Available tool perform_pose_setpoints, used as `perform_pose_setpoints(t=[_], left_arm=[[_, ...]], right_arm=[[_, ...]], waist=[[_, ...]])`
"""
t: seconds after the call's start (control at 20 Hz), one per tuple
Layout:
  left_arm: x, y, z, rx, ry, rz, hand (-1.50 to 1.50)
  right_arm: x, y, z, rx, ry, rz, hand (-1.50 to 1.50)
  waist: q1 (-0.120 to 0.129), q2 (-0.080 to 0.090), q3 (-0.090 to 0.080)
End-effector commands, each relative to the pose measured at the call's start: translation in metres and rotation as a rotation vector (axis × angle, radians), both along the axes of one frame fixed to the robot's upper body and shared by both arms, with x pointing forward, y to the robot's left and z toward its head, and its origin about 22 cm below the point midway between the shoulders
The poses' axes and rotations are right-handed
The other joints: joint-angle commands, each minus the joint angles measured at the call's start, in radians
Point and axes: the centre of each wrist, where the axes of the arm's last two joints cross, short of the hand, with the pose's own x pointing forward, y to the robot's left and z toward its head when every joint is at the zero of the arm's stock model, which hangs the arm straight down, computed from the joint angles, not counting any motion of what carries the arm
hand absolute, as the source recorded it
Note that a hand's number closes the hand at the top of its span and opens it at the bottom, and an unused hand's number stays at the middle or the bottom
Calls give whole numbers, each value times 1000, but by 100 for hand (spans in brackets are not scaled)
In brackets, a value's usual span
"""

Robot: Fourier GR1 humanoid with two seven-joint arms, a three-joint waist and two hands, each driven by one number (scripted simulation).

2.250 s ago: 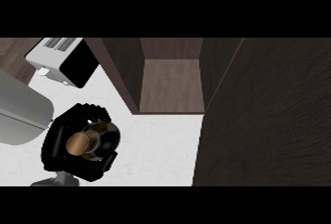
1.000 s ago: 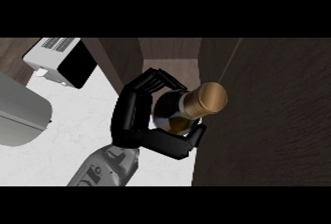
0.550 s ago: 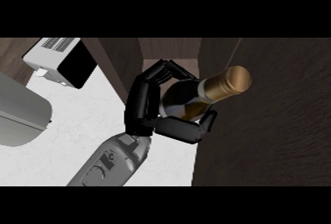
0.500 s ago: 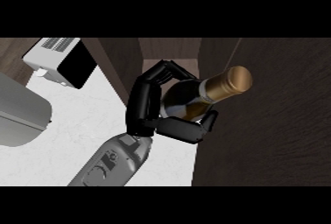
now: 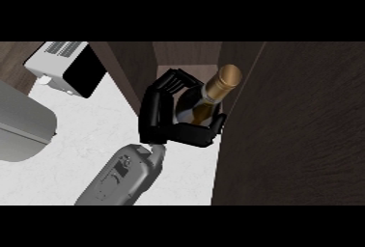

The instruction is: Pick up the wine, place it into the cabinet and close the cabinet

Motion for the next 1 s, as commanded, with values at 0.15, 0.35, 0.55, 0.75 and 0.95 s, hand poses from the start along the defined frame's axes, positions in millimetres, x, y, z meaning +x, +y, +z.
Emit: perform_pose_setpoints(t=[0.15, 0.35, 0.55, 0.75, 0.95], left_arm=[[9, 2, -41, 45, 5, 23, 150], [6, 1, -46, 124, -18, 67, 150], [13, 1, -58, 147, -39, 78, 150], [27, 11, -55, 139, -44, 108, 150], [49, 21, -61, 105, -33, 131, 150]], right_arm=[[-29, -8, 3, 41, -28, 33, -150], [-23, -4, 7, 40, -54, 20, -150], [-24, -8, 9, 39, -28, 60, -150], [-28, -5, 7, 36, -28, 45, -150], [-24, 3, -1, 45, -27, 55, -150]], waist=[[-4, 1, 0], [6, -1, 0], [1, 0, 0], [1, 0, 0], [-6, 2, 0]])
